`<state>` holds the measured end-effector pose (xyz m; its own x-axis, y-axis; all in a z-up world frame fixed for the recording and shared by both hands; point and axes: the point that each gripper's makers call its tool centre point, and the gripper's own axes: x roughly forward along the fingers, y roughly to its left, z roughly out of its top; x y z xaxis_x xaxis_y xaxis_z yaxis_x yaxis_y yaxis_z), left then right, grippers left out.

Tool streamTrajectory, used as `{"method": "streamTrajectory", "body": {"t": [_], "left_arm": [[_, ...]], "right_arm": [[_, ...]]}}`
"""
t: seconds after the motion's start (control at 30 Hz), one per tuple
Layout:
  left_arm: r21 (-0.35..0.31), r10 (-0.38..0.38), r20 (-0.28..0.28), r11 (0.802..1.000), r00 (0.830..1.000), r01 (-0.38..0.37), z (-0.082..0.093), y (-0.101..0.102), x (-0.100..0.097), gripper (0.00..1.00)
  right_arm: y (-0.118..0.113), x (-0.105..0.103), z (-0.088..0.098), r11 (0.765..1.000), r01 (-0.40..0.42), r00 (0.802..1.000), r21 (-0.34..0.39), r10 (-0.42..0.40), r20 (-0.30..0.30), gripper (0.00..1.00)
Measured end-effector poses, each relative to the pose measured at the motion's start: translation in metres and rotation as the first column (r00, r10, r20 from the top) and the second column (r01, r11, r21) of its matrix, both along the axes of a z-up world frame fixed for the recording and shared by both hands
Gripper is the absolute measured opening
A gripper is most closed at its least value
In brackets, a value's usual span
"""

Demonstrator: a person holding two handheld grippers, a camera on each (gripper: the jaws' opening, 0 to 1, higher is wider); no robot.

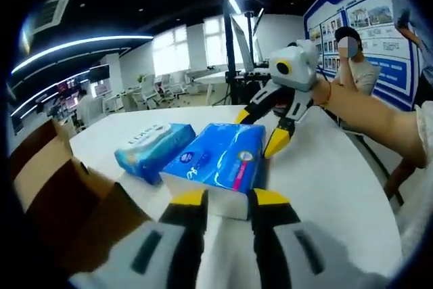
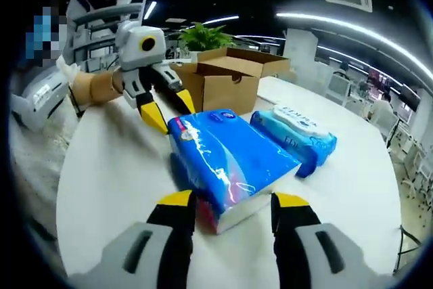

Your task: Operate the shoe box by opening the lid, removing the specified soft item, and placing it in the target area until the item is outside and the box remains undamaged.

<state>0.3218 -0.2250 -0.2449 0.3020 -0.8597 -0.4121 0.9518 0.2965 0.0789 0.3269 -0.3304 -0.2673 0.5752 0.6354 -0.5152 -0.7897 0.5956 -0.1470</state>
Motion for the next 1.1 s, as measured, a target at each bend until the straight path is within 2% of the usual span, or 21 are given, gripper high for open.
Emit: {"method": "streamTrajectory", "body": {"t": [0.37, 0.47, 0.57, 0.67, 0.77, 0.87, 0.97, 1.07, 1.1], "left_arm": [[-0.003, 0.000, 0.003, 1.000, 1.000, 0.000, -0.001, -0.003, -0.002, 0.26], [-0.005, -0.004, 0.004, 1.000, 1.000, 0.004, -0.001, -0.004, -0.003, 0.26], [-0.016, -0.009, 0.003, 1.000, 1.000, 0.010, 0.003, -0.001, -0.007, 0.25], [-0.035, -0.010, 0.029, 0.999, 1.000, 0.011, 0.014, 0.004, -0.011, 0.25], [-0.056, -0.011, 0.041, 0.998, 0.999, 0.013, 0.027, 0.011, -0.016, 0.25], [-0.079, -0.011, 0.052, 0.997, 0.999, 0.015, 0.041, 0.021, -0.020, 0.25], [-0.107, 0.001, 0.063, 0.994, 0.998, 0.006, 0.058, 0.037, -0.021, 0.25], [-0.131, 0.023, 0.076, 0.991, 0.997, -0.013, 0.073, 0.055, -0.018, 0.24], [-0.138, 0.037, 0.082, 0.990, 0.996, -0.026, 0.078, 0.063, -0.017, 0.24]], "right_arm": [[-0.002, -0.003, -0.007, 1.000, 0.008, 1.000, -0.022, -0.008, -0.002, 0.47], [-0.002, -0.004, -0.005, 1.000, 0.017, 1.000, -0.004, -0.017, -0.009, 0.48], [-0.006, -0.008, 0.002, 1.000, 0.027, 1.000, 0.001, -0.027, 0.012, 0.49], [-0.013, -0.010, 0.018, 0.998, 0.046, 0.998, 0.038, -0.047, 0.041, 0.54], [-0.016, -0.010, 0.036, 0.994, 0.064, 0.995, 0.089, -0.071, 0.074, 0.54], [-0.006, -0.011, 0.062, 0.985, 0.052, 0.989, 0.166, -0.074, 0.126, 0.54], [0.009, -0.007, 0.088, 0.967, 0.047, 0.981, 0.252, -0.091, 0.169, 0.49], [0.026, 0.001, 0.111, 0.957, 0.021, 0.968, 0.290, -0.092, 0.233, 0.38], [0.030, 0.004, 0.116, 0.952, 0.026, 0.966, 0.304, -0.102, 0.238, 0.36]]}}
